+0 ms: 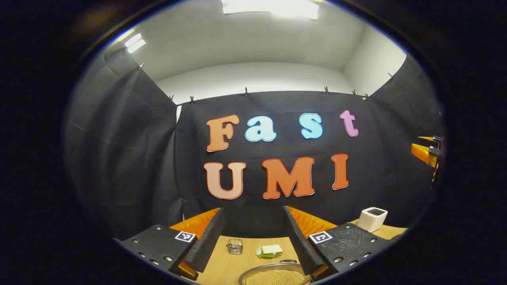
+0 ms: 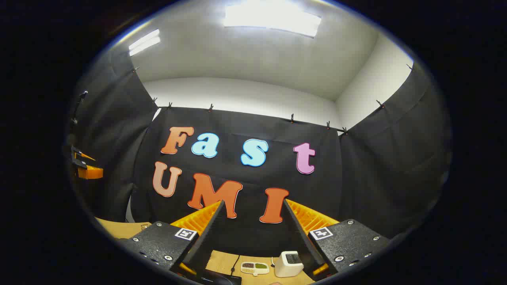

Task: First push the handle of the pot to place it horizontally, then grasp the pot with both hands and set it on the induction cooktop.

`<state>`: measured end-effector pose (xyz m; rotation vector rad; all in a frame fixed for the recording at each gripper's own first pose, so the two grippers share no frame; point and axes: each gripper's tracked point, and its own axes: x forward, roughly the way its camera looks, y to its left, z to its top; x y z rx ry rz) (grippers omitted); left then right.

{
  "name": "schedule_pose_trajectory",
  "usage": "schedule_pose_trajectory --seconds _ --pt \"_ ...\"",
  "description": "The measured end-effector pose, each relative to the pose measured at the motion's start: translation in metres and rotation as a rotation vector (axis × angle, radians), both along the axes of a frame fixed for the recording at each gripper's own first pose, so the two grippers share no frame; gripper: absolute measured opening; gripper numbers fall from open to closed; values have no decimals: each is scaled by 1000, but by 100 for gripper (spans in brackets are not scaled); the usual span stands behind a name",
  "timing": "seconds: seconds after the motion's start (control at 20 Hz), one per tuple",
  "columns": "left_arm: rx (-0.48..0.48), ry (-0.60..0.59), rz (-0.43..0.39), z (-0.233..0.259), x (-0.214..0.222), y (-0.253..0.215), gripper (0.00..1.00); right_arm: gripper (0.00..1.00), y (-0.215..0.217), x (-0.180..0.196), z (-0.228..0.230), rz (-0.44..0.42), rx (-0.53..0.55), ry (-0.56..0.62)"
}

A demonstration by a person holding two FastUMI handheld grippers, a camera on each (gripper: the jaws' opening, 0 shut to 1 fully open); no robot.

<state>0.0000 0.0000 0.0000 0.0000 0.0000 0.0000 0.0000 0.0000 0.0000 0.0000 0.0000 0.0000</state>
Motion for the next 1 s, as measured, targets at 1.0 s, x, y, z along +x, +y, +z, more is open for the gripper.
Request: schedule_pose_trajectory --seconds 1.0 --pt "-146 -80 -27 2 -7 -18 86 95 25 -12 3 103 106 -24"
